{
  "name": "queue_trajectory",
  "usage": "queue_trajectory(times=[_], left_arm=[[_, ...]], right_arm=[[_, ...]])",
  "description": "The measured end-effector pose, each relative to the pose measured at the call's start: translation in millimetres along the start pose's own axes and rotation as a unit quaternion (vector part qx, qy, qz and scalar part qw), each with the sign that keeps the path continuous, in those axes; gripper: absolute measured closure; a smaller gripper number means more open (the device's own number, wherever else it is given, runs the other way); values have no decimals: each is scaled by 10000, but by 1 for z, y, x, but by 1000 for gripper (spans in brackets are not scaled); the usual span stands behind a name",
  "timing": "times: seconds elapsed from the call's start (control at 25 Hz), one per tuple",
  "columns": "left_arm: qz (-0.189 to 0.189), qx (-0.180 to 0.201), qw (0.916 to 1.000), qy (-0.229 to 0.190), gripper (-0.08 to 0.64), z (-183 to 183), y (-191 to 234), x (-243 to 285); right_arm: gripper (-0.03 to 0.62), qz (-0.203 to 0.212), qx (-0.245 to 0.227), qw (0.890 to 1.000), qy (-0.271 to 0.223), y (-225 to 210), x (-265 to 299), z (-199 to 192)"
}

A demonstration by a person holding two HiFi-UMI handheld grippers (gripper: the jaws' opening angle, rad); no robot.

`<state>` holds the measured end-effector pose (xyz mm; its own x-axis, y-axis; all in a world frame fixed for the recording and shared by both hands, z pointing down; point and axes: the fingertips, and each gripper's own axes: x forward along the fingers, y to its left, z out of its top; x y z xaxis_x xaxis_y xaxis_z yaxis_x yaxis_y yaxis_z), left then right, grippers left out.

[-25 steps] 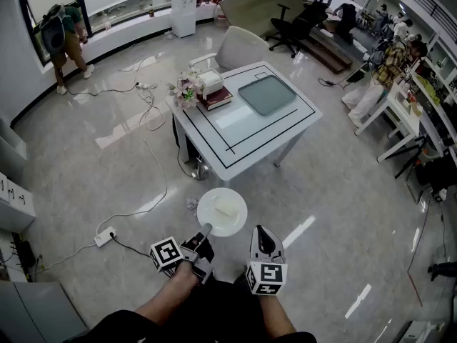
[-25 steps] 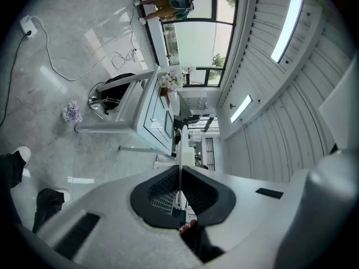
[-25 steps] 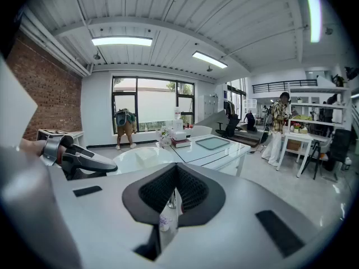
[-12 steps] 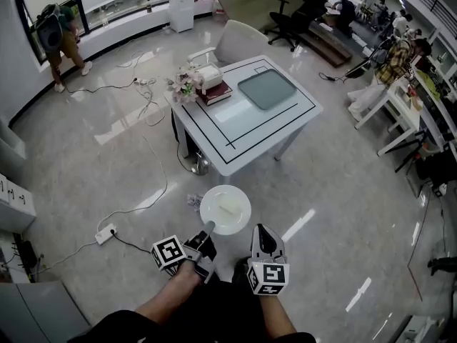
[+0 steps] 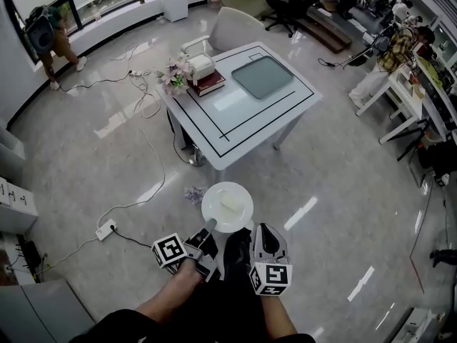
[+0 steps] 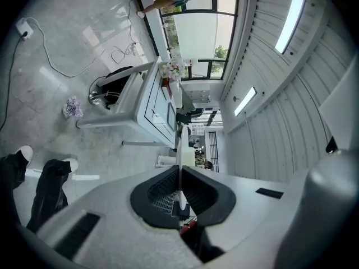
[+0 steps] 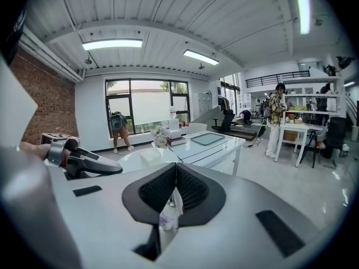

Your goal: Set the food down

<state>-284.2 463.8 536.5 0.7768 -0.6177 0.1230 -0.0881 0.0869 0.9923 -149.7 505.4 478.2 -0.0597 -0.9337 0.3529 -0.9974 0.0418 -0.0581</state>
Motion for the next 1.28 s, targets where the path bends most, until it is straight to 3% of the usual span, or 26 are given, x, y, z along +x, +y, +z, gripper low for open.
queue_trajectory(times=[0.52, 0.8, 1.28], left_arm=[[108, 0, 9999, -59, 545, 19, -7, 94], [54, 4, 9997, -243, 545, 40, -25, 158], [68, -191, 9976, -667, 545, 43, -39, 255]], right_arm=[[583, 169, 49, 9998, 49, -67, 74, 24], [583, 419, 7, 9990, 128, -105, 127, 48], [583, 882, -146, 9958, 197, -185, 196, 76]])
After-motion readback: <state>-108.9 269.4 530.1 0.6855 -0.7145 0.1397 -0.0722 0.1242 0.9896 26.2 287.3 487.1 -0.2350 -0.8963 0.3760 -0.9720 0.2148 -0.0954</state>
